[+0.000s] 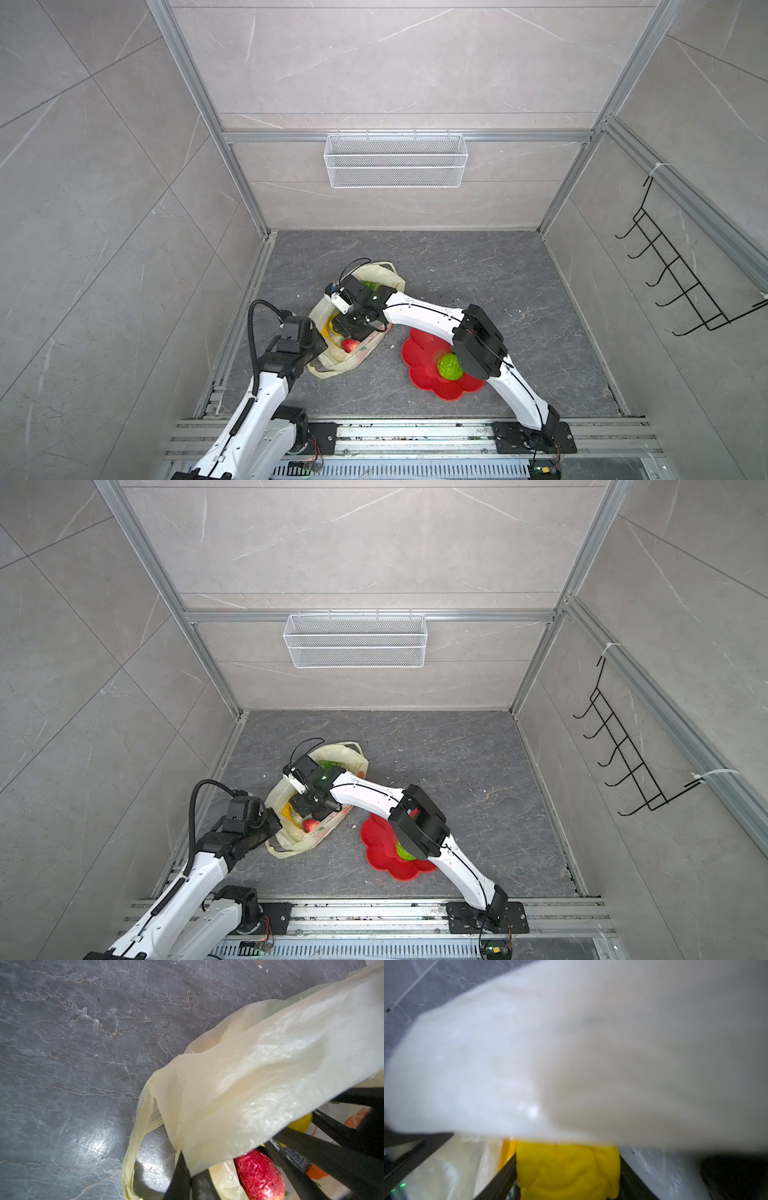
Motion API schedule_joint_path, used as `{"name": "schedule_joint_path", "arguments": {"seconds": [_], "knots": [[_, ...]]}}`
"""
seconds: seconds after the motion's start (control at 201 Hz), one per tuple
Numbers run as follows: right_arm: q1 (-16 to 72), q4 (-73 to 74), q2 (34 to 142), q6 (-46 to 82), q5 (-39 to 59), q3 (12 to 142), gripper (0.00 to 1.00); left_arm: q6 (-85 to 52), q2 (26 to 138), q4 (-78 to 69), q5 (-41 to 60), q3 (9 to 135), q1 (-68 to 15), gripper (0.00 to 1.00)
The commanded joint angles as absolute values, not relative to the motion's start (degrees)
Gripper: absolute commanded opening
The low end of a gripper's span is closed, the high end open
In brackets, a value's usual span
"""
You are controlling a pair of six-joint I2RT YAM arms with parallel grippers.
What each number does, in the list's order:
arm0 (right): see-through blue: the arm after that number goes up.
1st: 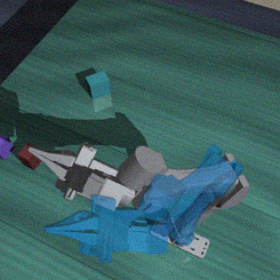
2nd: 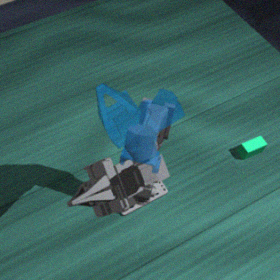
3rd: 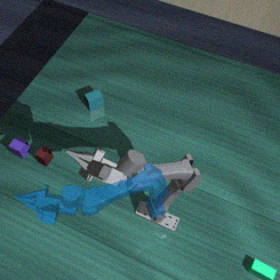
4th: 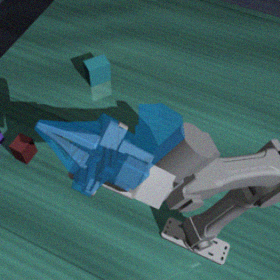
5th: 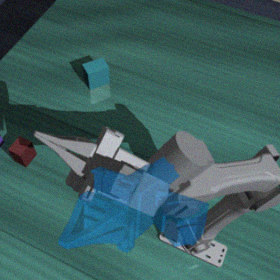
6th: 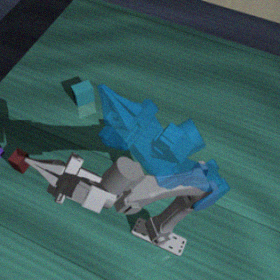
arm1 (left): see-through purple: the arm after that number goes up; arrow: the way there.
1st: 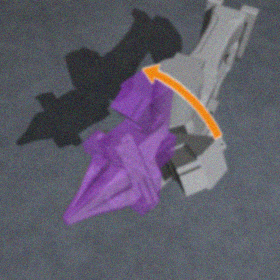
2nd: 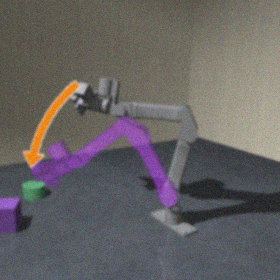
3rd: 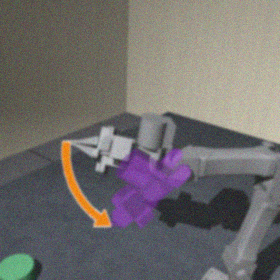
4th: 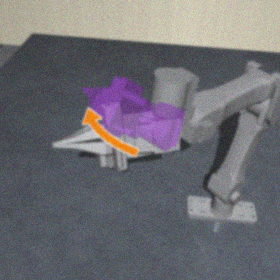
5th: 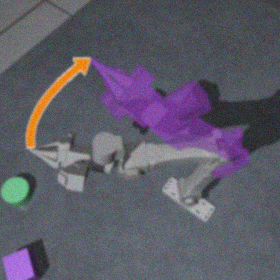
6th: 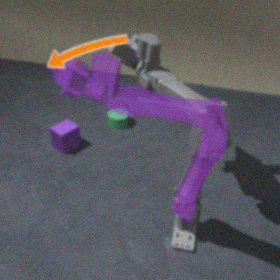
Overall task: Take the fake fruits out of the plastic bag
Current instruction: 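Grasp the yellow fruit in the bag with the right gripper, then lift the yellow fruit out and carry it over the red plate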
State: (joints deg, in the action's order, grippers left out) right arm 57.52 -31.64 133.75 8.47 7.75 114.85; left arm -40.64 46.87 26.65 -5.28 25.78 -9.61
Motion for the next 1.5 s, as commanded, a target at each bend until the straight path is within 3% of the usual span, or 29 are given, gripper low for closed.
{"name": "schedule_joint_path", "arguments": {"seconds": [0.0, 0.388, 0.712, 0.797, 1.155, 1.499], "knots": [[56.8, -27.3, 126.8, 13.5, 10.5, 110.4, 0.64, -39.5, 46.8, 25.4, -4.2, 25.8, -9.3, 0.0], [50.0, -9.6, 108.2, 30.6, 16.0, 83.4, 0.63, -39.4, 46.7, 25.3, -4.1, 25.7, -9.3, 0.0], [47.2, -7.8, 91.0, 34.2, 14.4, 63.3, 0.62, -39.2, 47.0, 25.1, -4.0, 25.8, -9.3, 0.0], [44.5, -6.5, 88.2, 34.7, 20.7, 58.8, 0.62, -39.1, 47.2, 25.1, -3.7, 25.9, -9.3, 0.0], [39.2, -12.7, 79.1, 29.9, 21.8, 49.1, 0.62, -39.2, 47.4, 25.3, -3.8, 26.0, -9.3, 0.0], [34.1, -14.4, 79.8, 27.3, 26.9, 44.9, 0.62, -39.2, 47.8, 25.1, -3.8, 26.2, -9.3, 0.0]]}}
